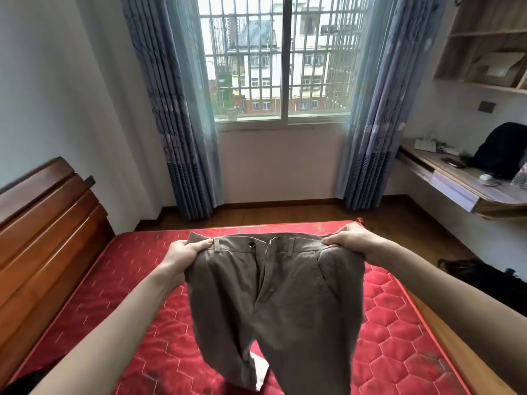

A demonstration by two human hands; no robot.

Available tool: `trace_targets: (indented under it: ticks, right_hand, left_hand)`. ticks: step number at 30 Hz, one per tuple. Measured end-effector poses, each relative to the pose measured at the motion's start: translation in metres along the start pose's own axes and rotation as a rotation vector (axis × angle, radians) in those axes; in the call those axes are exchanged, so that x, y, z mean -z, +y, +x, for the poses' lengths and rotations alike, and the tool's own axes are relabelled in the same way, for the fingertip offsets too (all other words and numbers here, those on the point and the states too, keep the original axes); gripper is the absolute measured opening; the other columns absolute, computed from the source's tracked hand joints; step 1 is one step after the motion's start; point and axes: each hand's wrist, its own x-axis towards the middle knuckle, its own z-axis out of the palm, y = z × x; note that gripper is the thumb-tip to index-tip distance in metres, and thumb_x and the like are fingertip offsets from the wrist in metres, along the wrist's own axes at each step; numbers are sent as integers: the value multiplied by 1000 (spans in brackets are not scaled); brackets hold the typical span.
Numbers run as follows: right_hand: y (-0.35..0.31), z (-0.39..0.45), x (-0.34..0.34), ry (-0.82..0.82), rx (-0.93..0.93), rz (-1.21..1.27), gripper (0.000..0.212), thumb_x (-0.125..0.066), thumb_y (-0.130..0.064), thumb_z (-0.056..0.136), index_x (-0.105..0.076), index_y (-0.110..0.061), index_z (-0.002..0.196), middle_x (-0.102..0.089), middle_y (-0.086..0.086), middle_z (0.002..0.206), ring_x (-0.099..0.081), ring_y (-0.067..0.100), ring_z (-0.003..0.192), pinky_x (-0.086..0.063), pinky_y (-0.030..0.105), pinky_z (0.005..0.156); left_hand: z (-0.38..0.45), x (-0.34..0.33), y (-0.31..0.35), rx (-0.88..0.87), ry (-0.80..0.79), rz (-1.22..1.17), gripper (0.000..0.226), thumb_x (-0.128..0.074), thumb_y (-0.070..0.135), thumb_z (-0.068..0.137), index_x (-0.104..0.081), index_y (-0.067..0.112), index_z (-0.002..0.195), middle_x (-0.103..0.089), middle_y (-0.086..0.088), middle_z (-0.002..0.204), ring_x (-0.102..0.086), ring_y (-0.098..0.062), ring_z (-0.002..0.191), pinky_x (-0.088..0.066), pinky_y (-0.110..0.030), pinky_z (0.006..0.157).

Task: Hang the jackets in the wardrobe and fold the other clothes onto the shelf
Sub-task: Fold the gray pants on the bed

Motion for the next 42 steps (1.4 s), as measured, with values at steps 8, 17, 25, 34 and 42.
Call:
trace_targets:
  ticks: [8,17,25,34,42]
  right_hand:
    - [8,-19,-44,124,89,224,27,-72,-17,95,-75,9,96,-77,21,86,-65,21,69,-52,34,60]
    - [-22,-104,-142,110,438,525,24,-76,-31,96,-71,-18,116,-78,2,108,-75,15,103,-60,35,91]
    - [-15,-130,-157,62,697,479,33,-51,-13,108,-61,-20,138,-62,-11,132,-59,9,130,-48,20,104]
    - [-21,-99,-61,-118,517,480,73,-85,-32,77,-56,-23,143,-70,1,134,-64,22,128,-53,30,101]
    - [-92,-121,-40,223,583,472,11,-81,-23,88,-80,-12,89,-81,2,92,-72,6,84,-57,22,76]
  left_hand:
    - [-46,-36,-13,-173,57,-15,22,-68,10,99,-75,-2,82,-76,-9,72,-71,-19,64,-58,-25,55]
    - [-119,-97,-18,-399,-23,-28,34,-57,30,107,-78,10,90,-78,-17,88,-76,-30,83,-60,-60,80]
    - [-144,-92,-2,-549,-71,-49,17,-69,25,99,-75,9,98,-79,-9,88,-76,-22,86,-60,-31,74]
    - [-142,-71,58,-676,-200,-60,39,-44,20,111,-63,-5,89,-63,-3,80,-57,-11,76,-50,-26,72]
    - [-143,-54,130,-895,-197,252,34,-87,40,81,-67,15,93,-68,13,76,-59,2,68,-48,-13,66]
